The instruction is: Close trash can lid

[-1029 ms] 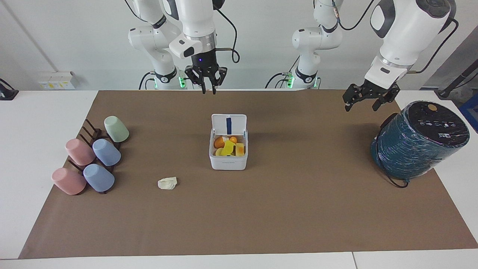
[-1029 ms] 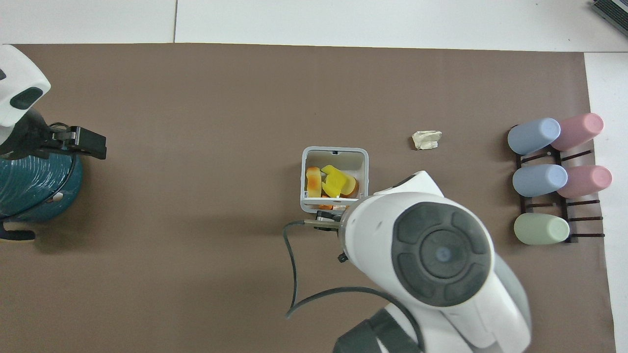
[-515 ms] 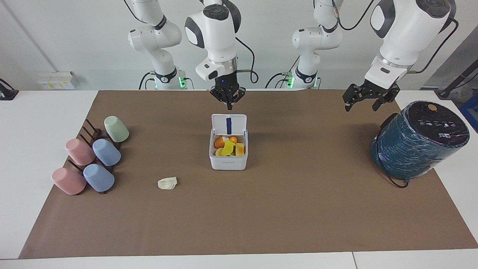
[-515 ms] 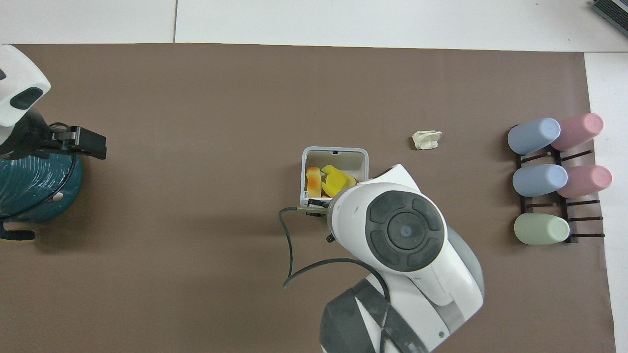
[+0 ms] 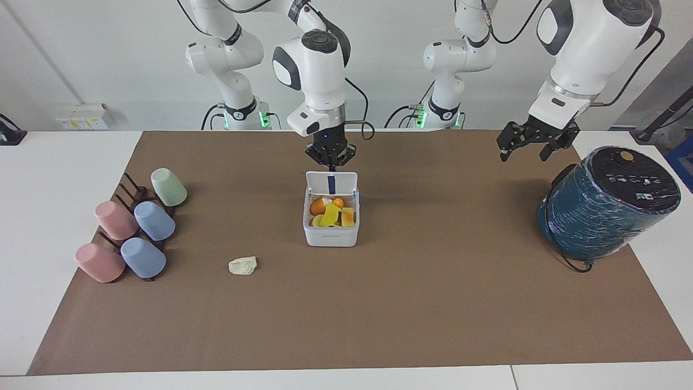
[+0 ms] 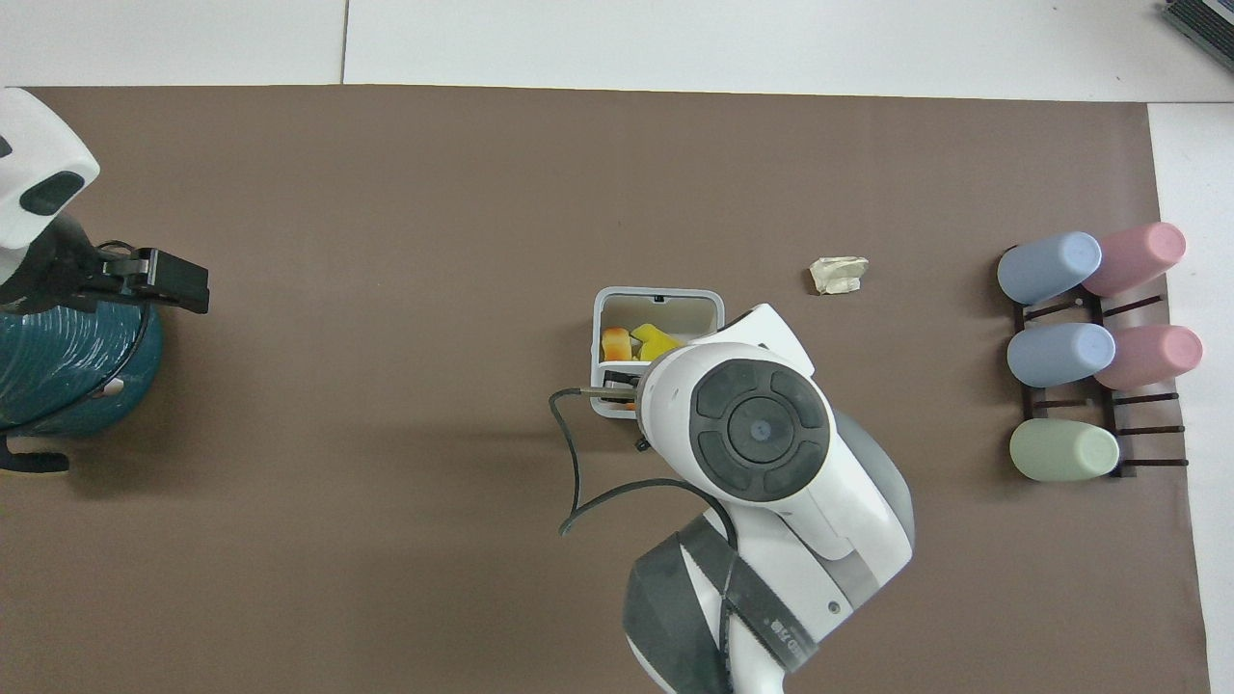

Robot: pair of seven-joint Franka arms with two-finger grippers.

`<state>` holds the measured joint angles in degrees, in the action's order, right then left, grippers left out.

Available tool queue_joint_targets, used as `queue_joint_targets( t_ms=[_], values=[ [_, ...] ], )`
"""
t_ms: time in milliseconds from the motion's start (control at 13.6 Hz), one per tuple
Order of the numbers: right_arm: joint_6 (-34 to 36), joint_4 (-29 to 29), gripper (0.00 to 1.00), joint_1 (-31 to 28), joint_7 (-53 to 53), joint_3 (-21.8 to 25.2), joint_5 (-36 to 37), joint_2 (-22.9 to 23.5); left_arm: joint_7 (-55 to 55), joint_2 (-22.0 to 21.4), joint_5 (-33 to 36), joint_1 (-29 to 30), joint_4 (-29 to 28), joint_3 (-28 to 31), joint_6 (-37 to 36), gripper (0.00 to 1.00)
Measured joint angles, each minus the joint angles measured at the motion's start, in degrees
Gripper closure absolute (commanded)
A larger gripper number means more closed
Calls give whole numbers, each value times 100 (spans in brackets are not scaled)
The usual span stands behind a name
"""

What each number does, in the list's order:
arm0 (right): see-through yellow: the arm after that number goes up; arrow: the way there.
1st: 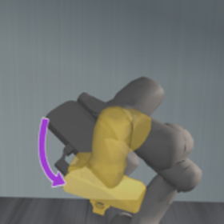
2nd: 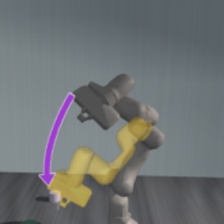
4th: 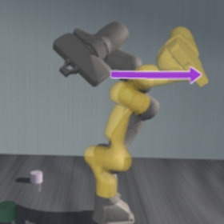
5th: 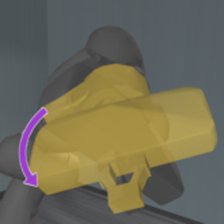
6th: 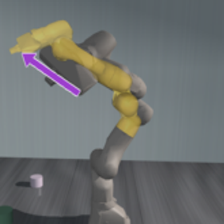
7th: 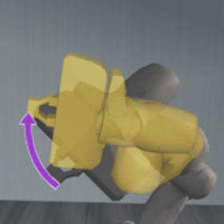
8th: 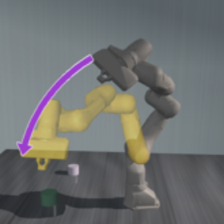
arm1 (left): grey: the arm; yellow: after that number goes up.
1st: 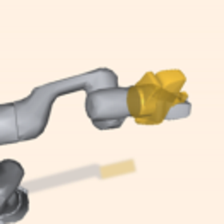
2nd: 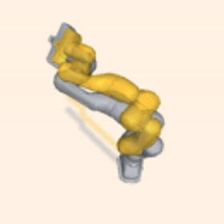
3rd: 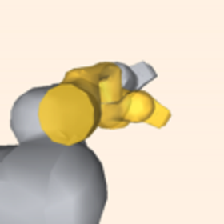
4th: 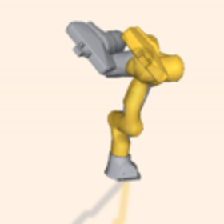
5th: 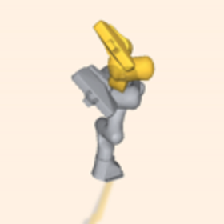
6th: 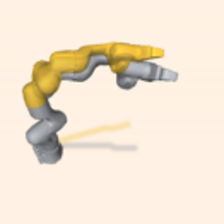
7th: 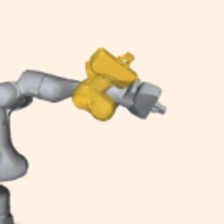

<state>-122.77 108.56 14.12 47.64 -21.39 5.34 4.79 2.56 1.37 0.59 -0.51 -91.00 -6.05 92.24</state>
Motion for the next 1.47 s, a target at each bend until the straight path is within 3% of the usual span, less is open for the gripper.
queue_joint_targets(
  t_ms=[735,1471],
  values=[
    [-1107,-7,100,-377,-192,9,269,614,0,0,0,0,0,0,0,0],
    [-1207,-27,100,-375,-298,6,347,933,0,0,0,0,0,0,0,0]
  ],
)
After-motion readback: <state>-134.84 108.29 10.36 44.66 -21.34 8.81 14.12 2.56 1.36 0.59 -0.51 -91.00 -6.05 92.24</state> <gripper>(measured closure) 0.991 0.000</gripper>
